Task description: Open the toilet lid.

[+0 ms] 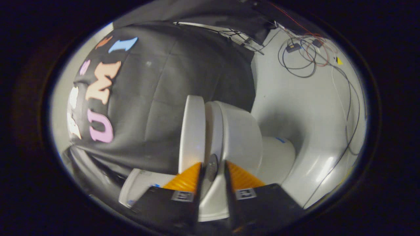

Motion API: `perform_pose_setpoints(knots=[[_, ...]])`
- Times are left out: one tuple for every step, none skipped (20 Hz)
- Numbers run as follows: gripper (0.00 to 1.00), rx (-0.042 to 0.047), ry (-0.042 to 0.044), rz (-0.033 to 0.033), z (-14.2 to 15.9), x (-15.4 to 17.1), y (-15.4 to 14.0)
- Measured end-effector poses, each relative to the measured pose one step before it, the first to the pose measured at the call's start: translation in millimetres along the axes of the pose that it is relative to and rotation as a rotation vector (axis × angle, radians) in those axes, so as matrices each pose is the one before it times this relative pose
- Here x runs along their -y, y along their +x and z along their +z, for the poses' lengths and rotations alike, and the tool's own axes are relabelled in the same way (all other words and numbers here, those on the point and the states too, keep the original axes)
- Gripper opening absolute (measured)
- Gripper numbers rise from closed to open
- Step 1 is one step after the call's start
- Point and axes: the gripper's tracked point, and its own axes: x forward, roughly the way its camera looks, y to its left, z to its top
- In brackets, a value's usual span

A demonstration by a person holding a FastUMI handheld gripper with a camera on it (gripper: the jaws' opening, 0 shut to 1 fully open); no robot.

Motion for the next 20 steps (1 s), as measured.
perform_pose_setpoints(knots=[[0.23,0.01024,0.00471,-0.0009,3.06,1.03,1.26],[0.23,-0.00071,0.00054,0.00203,1.6,1.6,-0.72],[0.23,0.01015,0.00332,0.0139,4.24,-4.79,-3.65],[0.23,0.00588,-0.00174,-0.00347,2.78,-0.2,0.73],[0.23,0.00448,-0.00735,-0.01943,-0.66,3.31,1.55],[0.23,-0.01066,-0.0185,-0.05175,11.55,13.26,-30.28],[0.16,0.00486,-0.00148,-0.00157,-4.23,2.08,20.14],[0.08,0.00745,0.01199,0.00613,1.15,-2.99,10.74],[0.01,-0.00531,-0.00061,0.00011,-4.25,-5.61,1.13],[0.01,0.00099,-0.00606,0.00544,0.16,-3.07,0.99],[0.01,-0.00295,-0.0079,-0.00161,-0.63,-3.17,-1.69],[0.01,-0.00037,-0.00619,-0.00976,0.19,0.65,-0.52],[0.01,0.00518,-0.00356,-0.00497,1.53,-1.16,0.07],[0.01,-0.00588,-0.00451,-0.00875,-0.25,-0.29,-0.54],[0.01,0.00012,-0.00627,-0.00669,0.28,-1.36,-1.27],[0.01,-0.00597,-0.01874,-0.00891,-2.41,-0.88,-0.47],[0.01,0.00065,-0.02663,-0.0109,1.08,-0.43,-1.08],[0.01,-0.00124,-0.03633,-0.0089,0.13,-3.12,-1.37],[0.01,-0.00012,-0.03142,-0.00481,0.85,-3.67,-1.55],[0.01,0.00069,-0.01863,-0.00168,1.93,-4.52,-2.51]])
